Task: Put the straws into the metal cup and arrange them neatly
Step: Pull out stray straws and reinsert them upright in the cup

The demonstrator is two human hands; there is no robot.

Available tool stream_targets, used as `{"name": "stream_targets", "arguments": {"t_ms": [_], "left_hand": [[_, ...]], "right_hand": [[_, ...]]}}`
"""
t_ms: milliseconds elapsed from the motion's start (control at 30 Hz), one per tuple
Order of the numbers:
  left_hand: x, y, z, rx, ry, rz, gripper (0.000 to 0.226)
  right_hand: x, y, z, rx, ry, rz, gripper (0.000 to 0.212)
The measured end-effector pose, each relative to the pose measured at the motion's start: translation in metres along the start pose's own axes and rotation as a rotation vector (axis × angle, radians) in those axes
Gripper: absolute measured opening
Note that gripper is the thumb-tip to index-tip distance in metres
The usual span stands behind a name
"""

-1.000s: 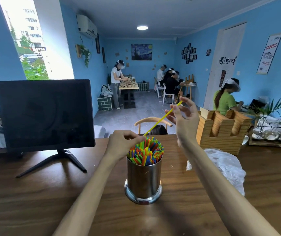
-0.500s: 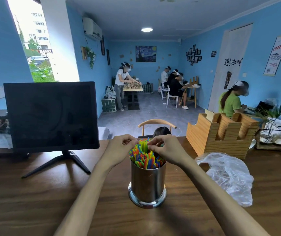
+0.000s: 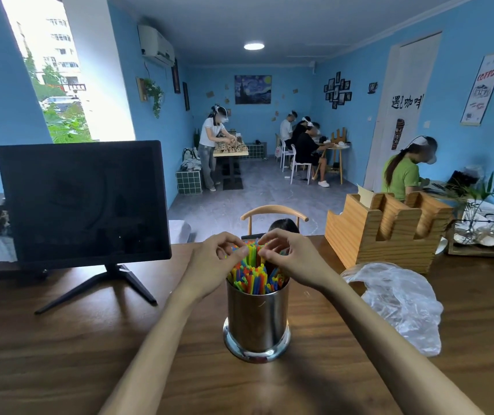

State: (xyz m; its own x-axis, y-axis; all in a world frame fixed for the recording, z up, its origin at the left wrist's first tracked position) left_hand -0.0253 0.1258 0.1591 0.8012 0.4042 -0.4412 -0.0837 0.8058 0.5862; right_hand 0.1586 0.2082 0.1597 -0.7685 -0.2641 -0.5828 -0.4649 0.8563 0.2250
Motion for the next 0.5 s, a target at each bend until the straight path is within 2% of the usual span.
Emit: {"name": "stream_targets", "arguments": {"t_ms": [100, 200, 333, 400, 500], "left_hand": [[0.002, 0.004, 0.004, 0.027, 0.003, 0.103, 0.006], [0.004, 0.015, 0.010, 0.053, 0.034, 0.186, 0.014], [0.018, 0.028, 0.003, 0.005, 0.186, 0.090, 0.010], [0.024, 0.030, -0.003, -0.015, 0.201, 0.042, 0.001], [0.026, 0.031, -0.008, -0.040, 0.206, 0.028, 0.007]], "right_hand": [[-0.007, 0.005, 0.005, 0.010, 0.065, 0.105, 0.006], [-0.007, 0.014, 0.012, 0.054, 0.033, 0.160, 0.008], [0.004, 0.036, 0.013, 0.125, -0.087, 0.024, 0.032], [0.009, 0.046, 0.012, 0.168, -0.130, -0.036, 0.032], [0.013, 0.057, 0.016, 0.230, -0.096, -0.069, 0.028]]}}
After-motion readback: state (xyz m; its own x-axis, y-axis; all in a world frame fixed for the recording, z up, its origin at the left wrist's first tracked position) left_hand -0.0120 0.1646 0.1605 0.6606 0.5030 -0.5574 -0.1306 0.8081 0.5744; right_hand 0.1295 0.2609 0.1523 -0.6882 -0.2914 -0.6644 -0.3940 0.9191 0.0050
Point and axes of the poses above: each hand's wrist, its own y-axis towards the middle knuckle, its own x-axis out of the palm, z = x × y, the point moved 4 cm from there along y, towards the middle knuckle, and after that the axes turned 14 degrees about x, right-handed, at the moved point
